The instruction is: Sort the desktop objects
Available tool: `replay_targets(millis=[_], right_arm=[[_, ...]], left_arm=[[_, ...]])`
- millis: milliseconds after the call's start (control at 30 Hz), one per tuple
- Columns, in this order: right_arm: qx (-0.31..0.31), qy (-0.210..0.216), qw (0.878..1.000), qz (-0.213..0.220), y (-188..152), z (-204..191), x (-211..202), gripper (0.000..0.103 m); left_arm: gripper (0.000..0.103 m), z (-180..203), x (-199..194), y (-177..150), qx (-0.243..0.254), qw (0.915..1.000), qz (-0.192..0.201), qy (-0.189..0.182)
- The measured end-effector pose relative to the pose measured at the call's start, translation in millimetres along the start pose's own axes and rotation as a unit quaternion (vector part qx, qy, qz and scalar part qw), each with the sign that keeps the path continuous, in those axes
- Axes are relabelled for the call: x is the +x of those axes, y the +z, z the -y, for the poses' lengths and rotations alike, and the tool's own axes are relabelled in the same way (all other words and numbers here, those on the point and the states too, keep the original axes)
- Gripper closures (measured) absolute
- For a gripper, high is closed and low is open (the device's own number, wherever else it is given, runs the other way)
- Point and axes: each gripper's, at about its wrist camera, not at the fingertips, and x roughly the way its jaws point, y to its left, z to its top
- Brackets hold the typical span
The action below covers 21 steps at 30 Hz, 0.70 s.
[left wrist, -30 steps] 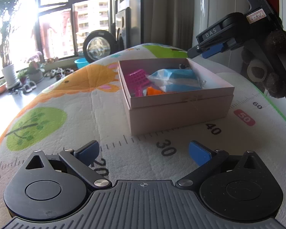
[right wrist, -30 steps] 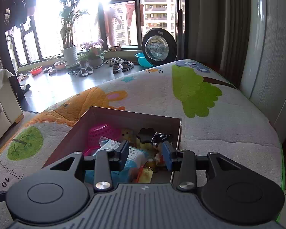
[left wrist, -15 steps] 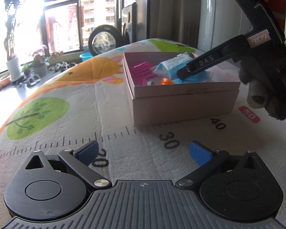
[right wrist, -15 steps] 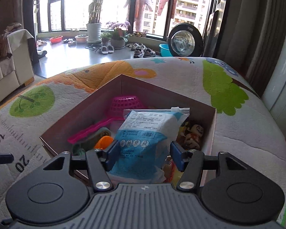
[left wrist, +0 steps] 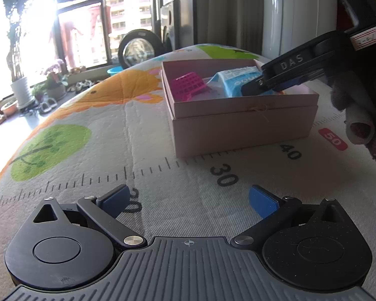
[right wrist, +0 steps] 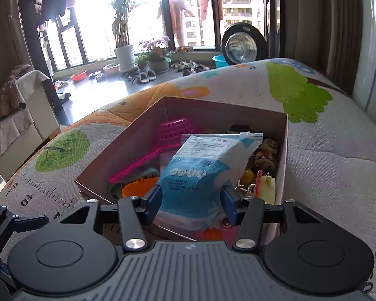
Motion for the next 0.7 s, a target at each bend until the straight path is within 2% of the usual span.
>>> replay_targets(millis=[100,167,267,333,500,600,700], right_arm=[[-0.006,0.008,0.999,0.042,-11,-4,-33,0.041],[0.004,0.018,0.998,0.059,-21,-4,-55,0.027],[0.029,0.028,0.997,0.059,-39,-3,-75,0.014],[0.05,0.019,0.997,0.049,-56,-5,-79,0.007],[0.039,-0.017,0.999,-0.009,-95,-22,-61,0.006],[0.026,-0.05,0.998,-0.023,-109,-29,-50,0.002],[0.027,-0.074,0.997,-0.024,-110,-26,-44,0.0]], left_arm=[[0.0,-2,1,-1,-0.01,0.9999,-0.009,0.005],[0.0,-3,3,-1,-0.018,0.9997,-0.016,0.004],[0.0,-2,6,0,-0.035,0.9989,-0.031,-0.005],[0.0,1,6,-1,-0.04,0.9987,-0.032,0.002],[0.0,12,0,-9,-0.055,0.9966,-0.028,0.054],[0.0,11,-5,-13,-0.07,0.9935,-0.022,0.088],[0.0,3,-4,-13,-0.086,0.9925,-0.028,0.083]])
